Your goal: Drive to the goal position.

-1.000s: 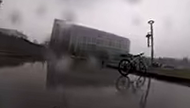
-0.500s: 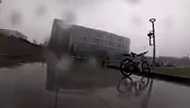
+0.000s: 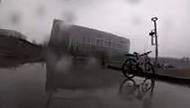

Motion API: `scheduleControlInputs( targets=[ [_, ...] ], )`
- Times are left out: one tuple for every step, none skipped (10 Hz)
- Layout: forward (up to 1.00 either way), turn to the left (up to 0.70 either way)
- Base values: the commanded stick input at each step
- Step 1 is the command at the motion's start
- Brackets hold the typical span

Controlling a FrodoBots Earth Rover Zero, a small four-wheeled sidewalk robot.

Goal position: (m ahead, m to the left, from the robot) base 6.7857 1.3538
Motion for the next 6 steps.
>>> scheduleControlInputs(
  targets=[
    [0.7,0.01],
    [0.7,0.01],
    [0.7,0.01],
    [0.7,0.01],
    [0.7,0.01],
    [0.7,0.01]
  ],
)
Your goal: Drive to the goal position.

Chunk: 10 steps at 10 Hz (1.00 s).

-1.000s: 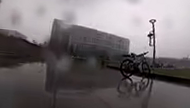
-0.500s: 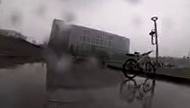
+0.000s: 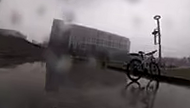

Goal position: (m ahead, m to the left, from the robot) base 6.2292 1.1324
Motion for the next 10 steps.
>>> scheduleControlInputs(
  targets=[
    [0.7,0.01],
    [0.7,0.01],
    [0.7,0.01],
    [0.7,0.01],
    [0.7,0.01],
    [0.7,0.01],
    [0.7,0.01],
    [0.7,0.01],
    [0.7,0.01],
    [0.7,0.01]
  ],
)
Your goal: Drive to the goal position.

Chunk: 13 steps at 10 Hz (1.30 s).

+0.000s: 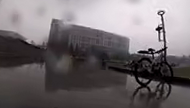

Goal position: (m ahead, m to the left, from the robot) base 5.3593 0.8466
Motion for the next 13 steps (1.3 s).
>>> scheduleControlInputs(
  targets=[
    [0.7,0.01],
    [0.7,0.01],
    [0.7,0.01],
    [0.7,0.01],
    [0.7,0.01],
    [0.7,0.01],
    [0.7,0.01],
    [0.7,0.01],
    [0.7,0.01],
    [0.7,0.01],
    [0.7,0.01],
    [0.7,0.01],
    [0.7,0.01]
  ],
)
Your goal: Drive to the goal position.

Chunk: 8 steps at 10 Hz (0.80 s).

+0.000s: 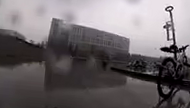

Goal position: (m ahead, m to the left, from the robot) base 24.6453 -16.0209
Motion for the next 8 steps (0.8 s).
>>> scheduleControlInputs(
  targets=[
    [0.7,0.01],
    [0.7,0.01],
    [0.7,0.01],
    [0.7,0.01],
    [0.7,0.01],
    [0.7,0.01],
    [0.7,0.01],
    [0.7,0.01]
  ],
)
